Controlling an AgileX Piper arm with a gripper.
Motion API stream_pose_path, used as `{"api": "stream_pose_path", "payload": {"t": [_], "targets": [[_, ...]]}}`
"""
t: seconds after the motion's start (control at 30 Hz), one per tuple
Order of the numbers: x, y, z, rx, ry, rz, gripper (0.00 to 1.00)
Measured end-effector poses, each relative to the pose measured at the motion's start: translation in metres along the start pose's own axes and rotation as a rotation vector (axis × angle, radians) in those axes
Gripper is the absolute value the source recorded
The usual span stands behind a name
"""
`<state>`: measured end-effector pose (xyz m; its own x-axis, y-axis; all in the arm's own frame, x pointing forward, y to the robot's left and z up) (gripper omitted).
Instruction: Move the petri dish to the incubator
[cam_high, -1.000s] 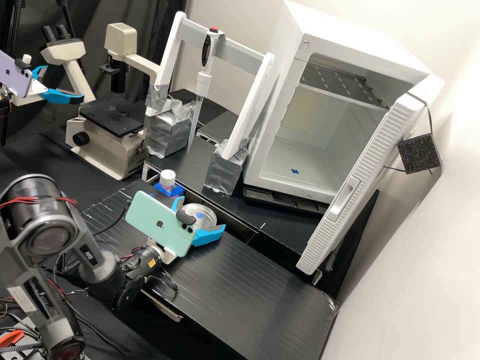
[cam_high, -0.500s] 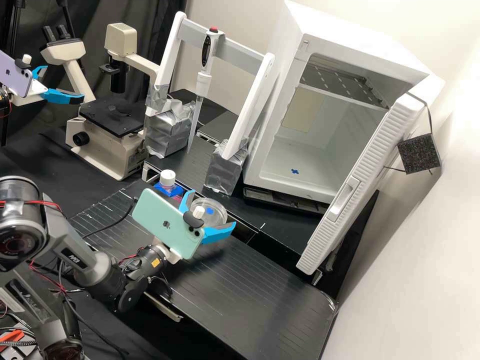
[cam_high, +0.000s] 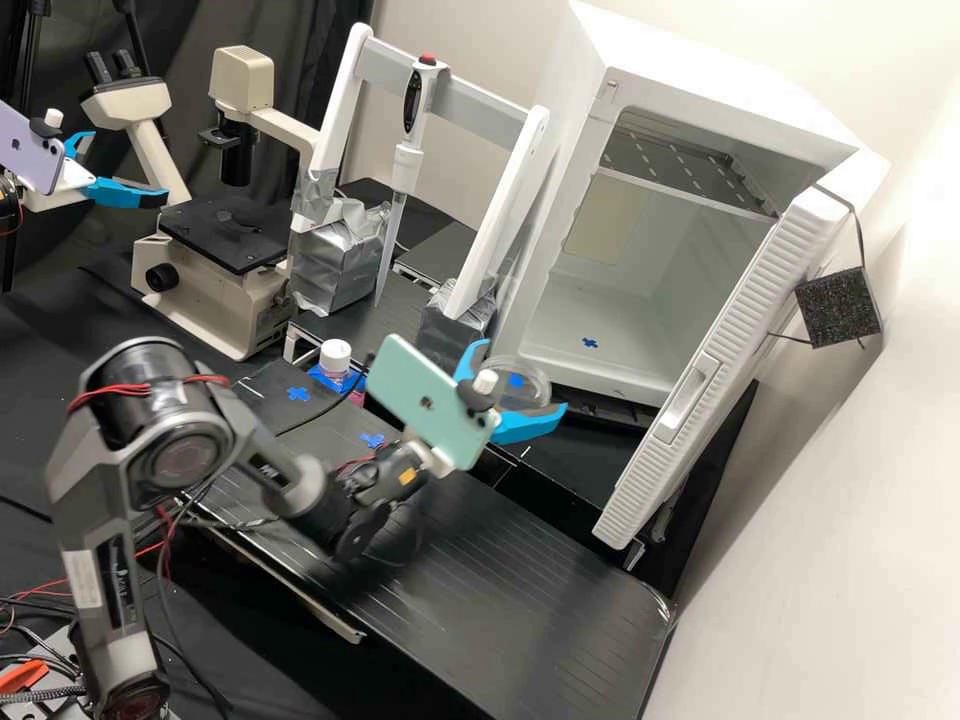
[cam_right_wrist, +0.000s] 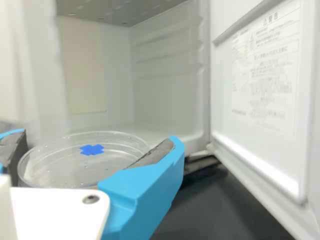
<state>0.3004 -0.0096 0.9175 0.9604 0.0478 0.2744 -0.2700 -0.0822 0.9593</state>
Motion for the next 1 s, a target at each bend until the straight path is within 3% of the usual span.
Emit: {"api": "stream_pose_path", "payload": {"t": [0.2,0.5,0.8,1.0], "targets": [[0.071,0.006,0.005,-0.011,-0.053,0.003,0.00],[0.145,0.002,0.015,-0.006,-0.125,-0.034,0.00],[0.197,0.000,0.028,-0.020,-0.141,-0.066,0.00],[0.213,-0.007,0.033,-0.018,-0.150,-0.093,0.00]]}}
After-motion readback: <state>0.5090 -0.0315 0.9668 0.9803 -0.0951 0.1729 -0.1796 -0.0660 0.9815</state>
